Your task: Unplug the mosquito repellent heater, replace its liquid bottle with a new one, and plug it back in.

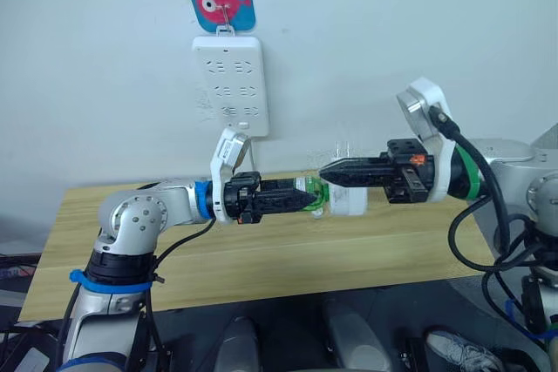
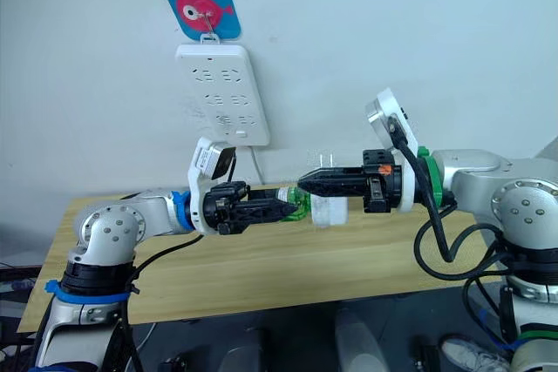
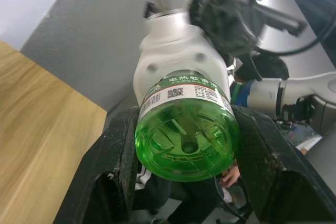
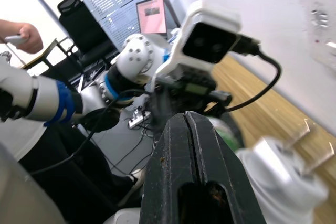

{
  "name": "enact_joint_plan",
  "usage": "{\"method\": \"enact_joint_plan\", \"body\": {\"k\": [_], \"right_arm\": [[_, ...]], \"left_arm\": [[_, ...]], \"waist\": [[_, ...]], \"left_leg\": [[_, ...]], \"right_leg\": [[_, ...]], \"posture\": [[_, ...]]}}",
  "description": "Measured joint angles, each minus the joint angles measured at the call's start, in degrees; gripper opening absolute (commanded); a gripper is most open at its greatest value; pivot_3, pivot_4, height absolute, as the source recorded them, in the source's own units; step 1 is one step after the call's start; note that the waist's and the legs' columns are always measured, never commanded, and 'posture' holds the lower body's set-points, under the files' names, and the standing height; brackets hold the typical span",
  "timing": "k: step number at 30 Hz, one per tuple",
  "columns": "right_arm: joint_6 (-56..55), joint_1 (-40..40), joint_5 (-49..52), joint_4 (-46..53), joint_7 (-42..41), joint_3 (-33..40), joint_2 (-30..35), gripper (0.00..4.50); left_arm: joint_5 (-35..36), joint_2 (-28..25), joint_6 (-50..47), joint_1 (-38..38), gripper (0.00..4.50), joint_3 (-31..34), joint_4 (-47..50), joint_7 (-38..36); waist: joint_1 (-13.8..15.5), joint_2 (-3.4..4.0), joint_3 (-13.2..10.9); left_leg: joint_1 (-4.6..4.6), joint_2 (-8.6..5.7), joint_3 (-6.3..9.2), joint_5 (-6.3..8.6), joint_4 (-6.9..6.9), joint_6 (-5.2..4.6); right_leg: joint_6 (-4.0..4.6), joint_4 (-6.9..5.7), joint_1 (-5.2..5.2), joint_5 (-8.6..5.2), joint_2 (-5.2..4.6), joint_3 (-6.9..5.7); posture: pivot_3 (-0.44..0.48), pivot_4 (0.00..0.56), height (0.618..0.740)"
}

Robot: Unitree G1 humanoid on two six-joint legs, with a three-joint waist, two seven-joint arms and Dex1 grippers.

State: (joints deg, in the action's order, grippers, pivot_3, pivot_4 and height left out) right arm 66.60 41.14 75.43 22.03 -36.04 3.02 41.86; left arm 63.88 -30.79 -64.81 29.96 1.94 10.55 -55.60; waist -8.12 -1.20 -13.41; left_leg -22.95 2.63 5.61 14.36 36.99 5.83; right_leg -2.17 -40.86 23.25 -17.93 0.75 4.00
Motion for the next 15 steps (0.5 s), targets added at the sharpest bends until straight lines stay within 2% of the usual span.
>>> {"method": "enact_joint_plan", "body": {"k": [8,15], "right_arm": [[0.1,1.3,-2.6,-5.7,1.0,0.0,-2.0,0.00],[0.0,0.6,-9.9,-9.4,0.4,-2.5,-2.0,0.00]], "left_arm": [[0.2,-0.5,0.0,-0.5,2.27,0.0,0.9,-1.4],[1.7,-0.4,-1.2,-0.5,2.27,0.0,0.9,-1.3]], "waist": [[0.0,0.00,0.0],[0.0,0.00,0.0]], "left_leg": [[0.00,0.00,0.01,0.00,0.01,0.00],[0.00,0.01,0.02,0.00,-0.01,0.00]], "right_leg": [[0.00,0.00,0.00,0.00,0.00,0.00],[0.00,0.00,0.01,0.00,0.00,-0.01]], "posture": [[-0.202,0.184,0.725],[-0.201,0.185,0.725]]}}
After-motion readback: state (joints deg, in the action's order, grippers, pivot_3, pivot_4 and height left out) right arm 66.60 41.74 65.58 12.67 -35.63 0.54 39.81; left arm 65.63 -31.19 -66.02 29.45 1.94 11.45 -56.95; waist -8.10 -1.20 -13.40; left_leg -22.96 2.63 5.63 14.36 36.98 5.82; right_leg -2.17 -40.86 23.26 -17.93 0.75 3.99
